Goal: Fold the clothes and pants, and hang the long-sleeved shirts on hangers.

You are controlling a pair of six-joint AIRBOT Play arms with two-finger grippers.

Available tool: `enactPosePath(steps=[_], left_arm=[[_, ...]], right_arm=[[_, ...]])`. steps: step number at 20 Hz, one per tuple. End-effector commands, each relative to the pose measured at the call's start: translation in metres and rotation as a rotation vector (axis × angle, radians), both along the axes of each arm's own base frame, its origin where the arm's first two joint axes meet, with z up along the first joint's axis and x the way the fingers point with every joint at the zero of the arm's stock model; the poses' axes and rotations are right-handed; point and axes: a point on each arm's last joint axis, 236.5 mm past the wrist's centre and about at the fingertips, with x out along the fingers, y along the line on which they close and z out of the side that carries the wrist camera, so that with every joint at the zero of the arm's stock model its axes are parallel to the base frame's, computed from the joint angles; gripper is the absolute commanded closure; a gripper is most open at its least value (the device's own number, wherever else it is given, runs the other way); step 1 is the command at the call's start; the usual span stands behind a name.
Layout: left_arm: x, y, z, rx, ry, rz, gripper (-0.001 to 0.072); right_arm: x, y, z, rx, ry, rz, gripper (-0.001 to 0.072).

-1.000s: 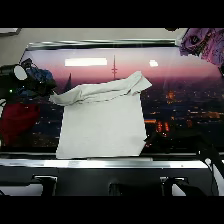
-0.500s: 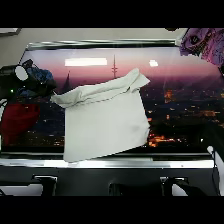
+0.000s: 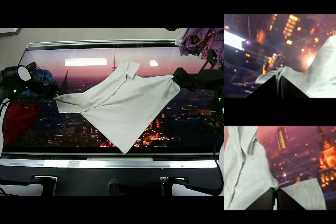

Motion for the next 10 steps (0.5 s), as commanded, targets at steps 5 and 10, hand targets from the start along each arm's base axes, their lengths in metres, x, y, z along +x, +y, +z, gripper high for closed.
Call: enactPosePath(steps=[5,10], left_arm=[[-0.002,-0.026,-0.010,-0.024,0.022,-0.043,0.0685],[-0.005,-0.026,-0.011,-0.024,0.037,-0.045,0.0685]], right_arm=[[-0.003,-0.012,0.000,0.000,0.068,0.012,0.0670],[-0.084,-0.029,-0.015,-0.001,0.229,0.114,0.0359]])
